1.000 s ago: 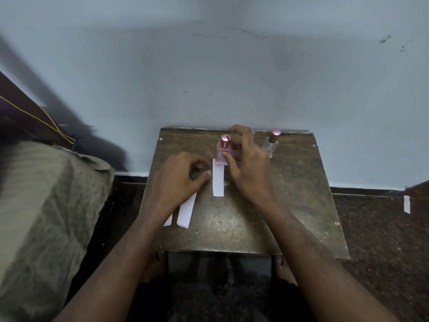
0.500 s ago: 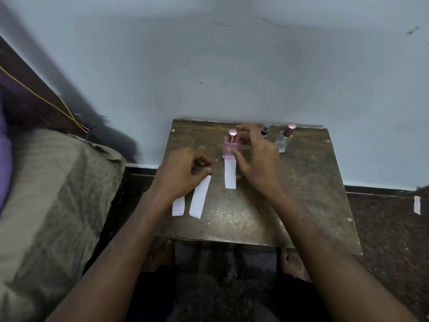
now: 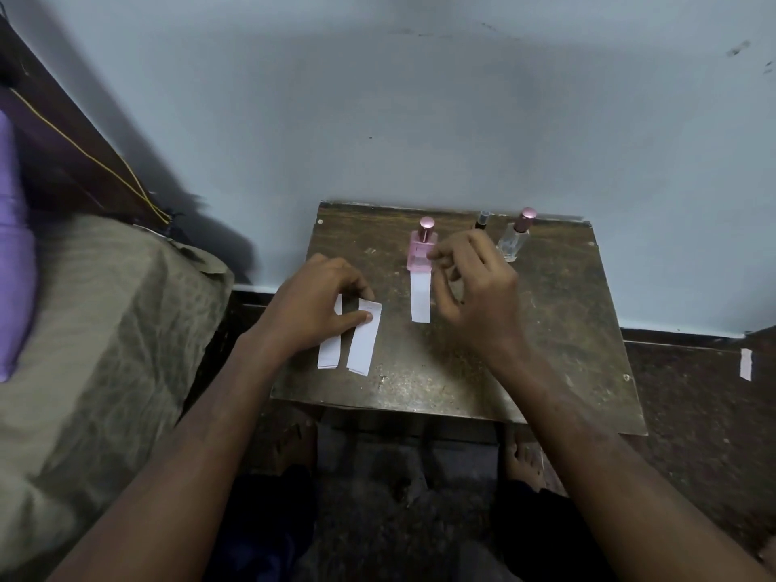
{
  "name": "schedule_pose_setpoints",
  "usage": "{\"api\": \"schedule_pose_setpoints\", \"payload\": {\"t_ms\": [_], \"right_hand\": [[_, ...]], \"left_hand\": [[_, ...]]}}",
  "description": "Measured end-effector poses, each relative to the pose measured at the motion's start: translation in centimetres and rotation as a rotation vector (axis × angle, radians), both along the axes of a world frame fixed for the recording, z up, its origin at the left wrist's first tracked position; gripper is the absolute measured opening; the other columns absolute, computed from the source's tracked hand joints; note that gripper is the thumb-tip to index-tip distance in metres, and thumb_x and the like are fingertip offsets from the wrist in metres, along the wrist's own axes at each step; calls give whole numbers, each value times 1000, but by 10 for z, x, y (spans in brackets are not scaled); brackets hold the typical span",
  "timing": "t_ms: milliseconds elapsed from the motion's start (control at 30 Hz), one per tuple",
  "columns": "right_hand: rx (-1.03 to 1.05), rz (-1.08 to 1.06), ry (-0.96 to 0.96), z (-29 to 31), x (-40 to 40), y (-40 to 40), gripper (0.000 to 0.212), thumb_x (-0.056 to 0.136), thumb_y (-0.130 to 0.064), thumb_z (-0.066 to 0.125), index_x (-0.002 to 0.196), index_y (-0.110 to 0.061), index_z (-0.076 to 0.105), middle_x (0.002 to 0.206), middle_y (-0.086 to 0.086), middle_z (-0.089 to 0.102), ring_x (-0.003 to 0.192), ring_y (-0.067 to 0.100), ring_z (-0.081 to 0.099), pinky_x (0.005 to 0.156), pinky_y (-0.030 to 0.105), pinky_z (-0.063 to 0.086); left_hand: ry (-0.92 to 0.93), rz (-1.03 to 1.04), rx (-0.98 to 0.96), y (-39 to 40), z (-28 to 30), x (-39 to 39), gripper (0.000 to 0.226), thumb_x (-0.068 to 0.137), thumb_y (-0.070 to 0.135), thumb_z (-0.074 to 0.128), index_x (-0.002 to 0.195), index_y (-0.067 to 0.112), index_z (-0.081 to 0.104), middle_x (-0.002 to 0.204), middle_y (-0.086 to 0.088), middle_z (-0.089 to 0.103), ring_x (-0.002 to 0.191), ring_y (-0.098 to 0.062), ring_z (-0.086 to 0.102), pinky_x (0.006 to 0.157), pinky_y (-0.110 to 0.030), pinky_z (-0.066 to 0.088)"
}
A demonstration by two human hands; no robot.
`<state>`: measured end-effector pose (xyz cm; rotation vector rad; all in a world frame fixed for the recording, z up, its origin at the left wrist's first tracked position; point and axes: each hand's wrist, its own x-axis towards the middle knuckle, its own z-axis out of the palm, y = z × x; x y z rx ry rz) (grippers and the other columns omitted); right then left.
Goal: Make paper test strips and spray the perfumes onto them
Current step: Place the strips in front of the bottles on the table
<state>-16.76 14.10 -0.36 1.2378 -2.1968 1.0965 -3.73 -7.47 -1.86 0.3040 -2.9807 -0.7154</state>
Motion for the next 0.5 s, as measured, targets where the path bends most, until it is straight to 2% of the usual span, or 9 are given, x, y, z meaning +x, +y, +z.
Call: {"api": "schedule_pose_setpoints", "payload": {"t_ms": [67, 167, 200, 267, 333, 400, 500], "right_hand": [[70, 35, -28, -2, 7, -1, 9, 91, 0, 68, 100, -2, 70, 103, 11, 65, 89, 13, 57, 79, 13, 42], [218, 86, -204, -4, 20, 0, 11, 94, -14, 72, 105, -11, 73, 101, 0, 66, 82, 3, 51, 74, 5, 34], [278, 104, -281, -4, 24, 1, 13, 97, -20, 71, 107, -14, 74, 101, -1, 68, 80, 4, 54, 72, 7, 35], [381, 133, -399, -4, 33, 5, 19, 101, -30, 66, 111, -18, 76, 100, -1, 73, 82, 12, 63, 70, 22, 45], [435, 136, -472, -1, 43, 13, 20, 102, -33, 64, 104, -19, 78, 91, 1, 76, 79, 18, 67, 71, 35, 51], [451, 147, -602, 3, 53, 22, 17, 101, -29, 67, 90, -20, 78, 79, -2, 75, 73, 16, 69, 70, 36, 52], [393, 159, -868, 11, 75, 36, 13, 99, -21, 73, 89, -18, 81, 77, -2, 79, 71, 14, 74, 68, 32, 55]], "left_hand": [[29, 16, 37, 3, 3, 0, 17, 87, 48, 82, 97, 37, 74, 95, 22, 72, 101, -7, 57, 83, -42, 56], [66, 19, 181, 11, 12, 2, 13, 88, 42, 84, 97, 34, 78, 88, 22, 75, 92, 2, 66, 84, -43, 61], [78, 24, 241, 13, 16, 2, 12, 88, 38, 86, 97, 33, 80, 88, 20, 76, 89, 2, 70, 85, -42, 62], [104, 43, 308, 20, 26, 6, 11, 88, 35, 86, 97, 32, 82, 90, 18, 79, 88, 2, 73, 86, -39, 62], [126, 64, 337, 28, 35, 14, 10, 88, 34, 86, 97, 32, 83, 89, 19, 79, 89, 2, 72, 83, -30, 58], [143, 92, 365, 36, 41, 25, 10, 89, 33, 86, 98, 32, 84, 87, 24, 78, 90, 5, 71, 79, -21, 50], [161, 147, 427, 54, 47, 47, 13, 90, 29, 85, 103, 33, 84, 90, 30, 77, 93, 6, 72, 76, -19, 45]]}}
